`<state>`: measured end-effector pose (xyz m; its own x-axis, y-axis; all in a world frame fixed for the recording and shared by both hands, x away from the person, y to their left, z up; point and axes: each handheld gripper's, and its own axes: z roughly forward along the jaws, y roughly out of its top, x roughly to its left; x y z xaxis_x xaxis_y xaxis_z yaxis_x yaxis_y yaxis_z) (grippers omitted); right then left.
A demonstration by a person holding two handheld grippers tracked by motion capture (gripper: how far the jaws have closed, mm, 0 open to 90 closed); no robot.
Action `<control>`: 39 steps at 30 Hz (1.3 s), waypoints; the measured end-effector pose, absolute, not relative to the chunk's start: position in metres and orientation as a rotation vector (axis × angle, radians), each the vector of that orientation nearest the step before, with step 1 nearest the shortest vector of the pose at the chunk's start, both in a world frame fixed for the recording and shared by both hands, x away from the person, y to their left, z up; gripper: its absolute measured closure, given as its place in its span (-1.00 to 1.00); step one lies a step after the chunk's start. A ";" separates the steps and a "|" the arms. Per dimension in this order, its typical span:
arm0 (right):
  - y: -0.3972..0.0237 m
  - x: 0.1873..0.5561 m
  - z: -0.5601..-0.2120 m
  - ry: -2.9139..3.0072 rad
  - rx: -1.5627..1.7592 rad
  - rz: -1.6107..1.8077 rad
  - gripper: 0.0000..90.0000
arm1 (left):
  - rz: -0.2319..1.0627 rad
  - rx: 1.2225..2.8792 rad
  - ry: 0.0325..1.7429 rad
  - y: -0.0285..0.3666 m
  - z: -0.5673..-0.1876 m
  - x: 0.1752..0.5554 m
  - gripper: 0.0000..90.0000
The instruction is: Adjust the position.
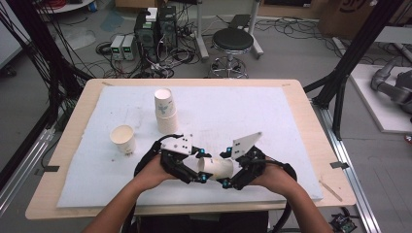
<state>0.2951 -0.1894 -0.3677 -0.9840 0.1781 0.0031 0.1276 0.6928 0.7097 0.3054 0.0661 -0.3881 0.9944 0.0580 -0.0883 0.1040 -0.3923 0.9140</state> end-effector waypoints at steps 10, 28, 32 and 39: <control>-0.221 0.286 -0.378 2.588 0.385 1.550 -0.62 | -0.025 1.818 0.146 0.078 -0.396 0.303 -0.17; -0.231 0.286 -0.397 2.543 0.386 1.664 -0.62 | -0.020 1.710 0.142 0.085 -0.400 0.300 -0.17; -0.227 0.286 -0.398 2.556 0.359 1.693 -0.62 | -0.040 1.705 0.118 0.081 -0.400 0.298 -0.17; -0.226 0.287 -0.399 2.566 0.327 1.755 -0.53 | -0.058 1.695 0.097 0.075 -0.400 0.297 -0.17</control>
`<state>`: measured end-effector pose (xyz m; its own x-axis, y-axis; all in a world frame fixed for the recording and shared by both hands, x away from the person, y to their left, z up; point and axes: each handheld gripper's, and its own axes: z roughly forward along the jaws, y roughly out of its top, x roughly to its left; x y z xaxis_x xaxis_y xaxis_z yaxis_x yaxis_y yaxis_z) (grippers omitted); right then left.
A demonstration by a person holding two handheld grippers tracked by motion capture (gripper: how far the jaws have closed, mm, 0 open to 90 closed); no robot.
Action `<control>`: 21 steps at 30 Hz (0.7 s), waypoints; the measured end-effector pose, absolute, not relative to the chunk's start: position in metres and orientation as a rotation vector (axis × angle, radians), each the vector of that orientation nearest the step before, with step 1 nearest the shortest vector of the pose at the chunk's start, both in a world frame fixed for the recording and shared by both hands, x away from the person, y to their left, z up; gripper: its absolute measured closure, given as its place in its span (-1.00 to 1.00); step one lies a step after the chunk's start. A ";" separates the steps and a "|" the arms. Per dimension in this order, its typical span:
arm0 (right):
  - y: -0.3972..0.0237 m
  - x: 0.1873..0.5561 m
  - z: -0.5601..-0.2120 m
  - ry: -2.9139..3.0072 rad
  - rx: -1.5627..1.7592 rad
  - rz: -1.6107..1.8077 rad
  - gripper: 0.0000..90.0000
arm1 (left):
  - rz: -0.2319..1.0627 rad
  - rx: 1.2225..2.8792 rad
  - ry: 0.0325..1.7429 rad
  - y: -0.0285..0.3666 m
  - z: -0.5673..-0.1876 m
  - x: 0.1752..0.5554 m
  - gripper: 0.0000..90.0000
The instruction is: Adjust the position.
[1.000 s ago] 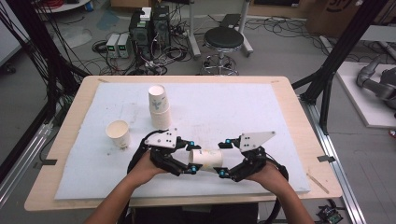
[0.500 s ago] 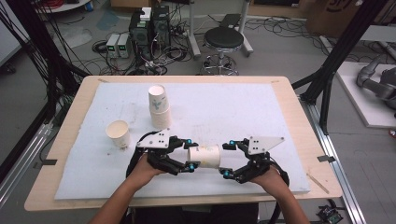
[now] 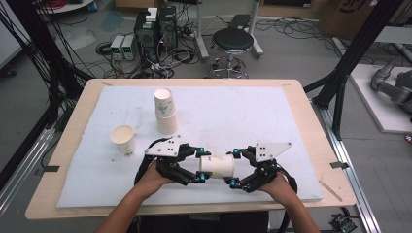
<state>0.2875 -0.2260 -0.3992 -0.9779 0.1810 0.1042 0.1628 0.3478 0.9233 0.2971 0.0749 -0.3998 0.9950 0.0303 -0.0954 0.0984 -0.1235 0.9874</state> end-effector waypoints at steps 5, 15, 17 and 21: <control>-0.228 0.288 -0.400 2.564 0.295 1.780 -0.40 | -0.062 1.691 0.092 0.074 -0.400 0.298 -0.17; -0.232 0.289 -0.399 2.538 0.283 1.836 -0.29 | -0.072 1.658 0.089 0.076 -0.401 0.299 -0.17; -0.232 0.288 -0.398 2.531 0.282 1.854 -0.27 | -0.073 1.651 0.090 0.076 -0.402 0.299 -0.17; -0.233 0.288 -0.397 2.524 0.276 1.857 -0.25 | -0.071 1.646 0.098 0.076 -0.401 0.298 -0.17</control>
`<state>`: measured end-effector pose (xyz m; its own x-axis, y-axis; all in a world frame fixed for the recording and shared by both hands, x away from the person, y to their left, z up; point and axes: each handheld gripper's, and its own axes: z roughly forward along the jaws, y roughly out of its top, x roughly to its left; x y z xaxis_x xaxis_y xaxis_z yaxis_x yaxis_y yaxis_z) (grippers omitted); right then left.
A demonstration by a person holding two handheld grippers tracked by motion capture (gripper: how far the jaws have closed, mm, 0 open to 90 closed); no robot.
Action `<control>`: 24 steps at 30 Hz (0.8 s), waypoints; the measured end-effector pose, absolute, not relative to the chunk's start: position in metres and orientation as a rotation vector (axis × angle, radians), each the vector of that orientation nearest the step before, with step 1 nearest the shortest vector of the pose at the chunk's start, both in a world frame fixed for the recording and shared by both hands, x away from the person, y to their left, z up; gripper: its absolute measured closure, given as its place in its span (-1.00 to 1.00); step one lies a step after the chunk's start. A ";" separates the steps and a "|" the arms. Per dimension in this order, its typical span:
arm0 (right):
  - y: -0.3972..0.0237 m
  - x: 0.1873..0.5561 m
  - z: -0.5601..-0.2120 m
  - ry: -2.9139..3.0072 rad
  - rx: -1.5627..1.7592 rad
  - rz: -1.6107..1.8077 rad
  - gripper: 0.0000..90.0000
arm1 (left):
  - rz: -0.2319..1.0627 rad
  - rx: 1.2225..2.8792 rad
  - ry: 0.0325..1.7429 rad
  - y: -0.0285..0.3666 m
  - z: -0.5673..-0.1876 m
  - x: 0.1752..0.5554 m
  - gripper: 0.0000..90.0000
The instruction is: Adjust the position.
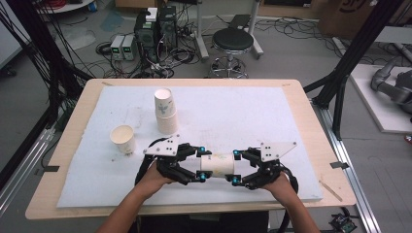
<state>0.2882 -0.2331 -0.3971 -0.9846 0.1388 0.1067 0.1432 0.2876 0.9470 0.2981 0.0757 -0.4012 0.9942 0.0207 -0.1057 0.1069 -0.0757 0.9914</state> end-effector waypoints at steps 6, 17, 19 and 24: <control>-0.232 0.288 -0.389 -2.583 -0.304 -1.743 -0.24 | -0.019 1.715 0.154 0.077 -0.394 0.295 -0.55; -0.222 0.296 -0.371 -2.751 -0.342 -1.495 -0.24 | 0.056 1.884 0.134 0.077 -0.375 0.300 -0.65; -0.220 0.298 -0.367 -2.787 -0.344 -1.436 -0.24 | 0.066 1.918 0.135 0.076 -0.374 0.300 -0.65; -0.212 0.300 -0.361 -2.867 -0.336 -1.312 -0.24 | 0.082 1.994 0.132 0.072 -0.375 0.302 -0.63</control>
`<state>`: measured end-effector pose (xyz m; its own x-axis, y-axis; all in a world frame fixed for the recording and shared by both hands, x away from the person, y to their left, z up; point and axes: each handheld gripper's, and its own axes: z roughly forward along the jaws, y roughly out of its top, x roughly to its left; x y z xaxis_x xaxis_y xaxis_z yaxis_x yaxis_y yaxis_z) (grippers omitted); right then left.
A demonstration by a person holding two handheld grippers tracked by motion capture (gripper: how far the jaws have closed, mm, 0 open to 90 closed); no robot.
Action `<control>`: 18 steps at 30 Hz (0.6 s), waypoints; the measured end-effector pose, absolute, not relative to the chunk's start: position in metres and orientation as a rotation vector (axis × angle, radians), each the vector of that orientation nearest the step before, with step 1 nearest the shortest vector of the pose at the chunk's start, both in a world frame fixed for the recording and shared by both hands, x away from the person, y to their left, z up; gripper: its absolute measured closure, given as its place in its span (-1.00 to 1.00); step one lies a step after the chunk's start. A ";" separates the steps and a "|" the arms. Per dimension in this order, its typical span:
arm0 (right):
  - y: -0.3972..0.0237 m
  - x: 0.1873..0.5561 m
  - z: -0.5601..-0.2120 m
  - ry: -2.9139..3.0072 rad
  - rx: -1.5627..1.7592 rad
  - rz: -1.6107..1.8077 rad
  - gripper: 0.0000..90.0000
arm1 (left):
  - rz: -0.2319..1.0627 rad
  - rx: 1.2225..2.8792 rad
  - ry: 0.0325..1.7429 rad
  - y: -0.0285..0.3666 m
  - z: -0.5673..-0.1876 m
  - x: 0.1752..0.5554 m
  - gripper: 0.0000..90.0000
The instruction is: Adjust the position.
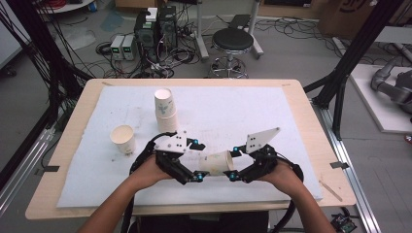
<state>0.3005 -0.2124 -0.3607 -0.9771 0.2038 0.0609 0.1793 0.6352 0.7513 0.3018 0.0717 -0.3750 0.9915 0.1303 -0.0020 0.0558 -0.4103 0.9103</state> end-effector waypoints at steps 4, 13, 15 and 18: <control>-0.207 0.300 -0.357 2.839 0.308 1.216 -0.24 | 0.080 2.016 0.131 0.069 -0.376 0.302 -0.63; -0.197 0.301 -0.350 2.877 0.258 1.076 -0.24 | 0.087 2.087 0.117 0.063 -0.379 0.303 -0.61; -0.194 0.301 -0.348 2.885 0.244 1.040 -0.24 | 0.083 2.099 0.116 0.061 -0.380 0.303 -0.61; -0.190 0.302 -0.345 2.898 0.221 0.994 -0.24 | 0.083 2.120 0.111 0.059 -0.381 0.303 -0.61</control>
<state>0.3018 -0.1896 -0.3446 -0.9872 0.1581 -0.0194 0.1130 0.7806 0.6148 0.3025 0.0585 -0.3807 0.9935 0.1128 0.0148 0.0465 -0.5215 0.8520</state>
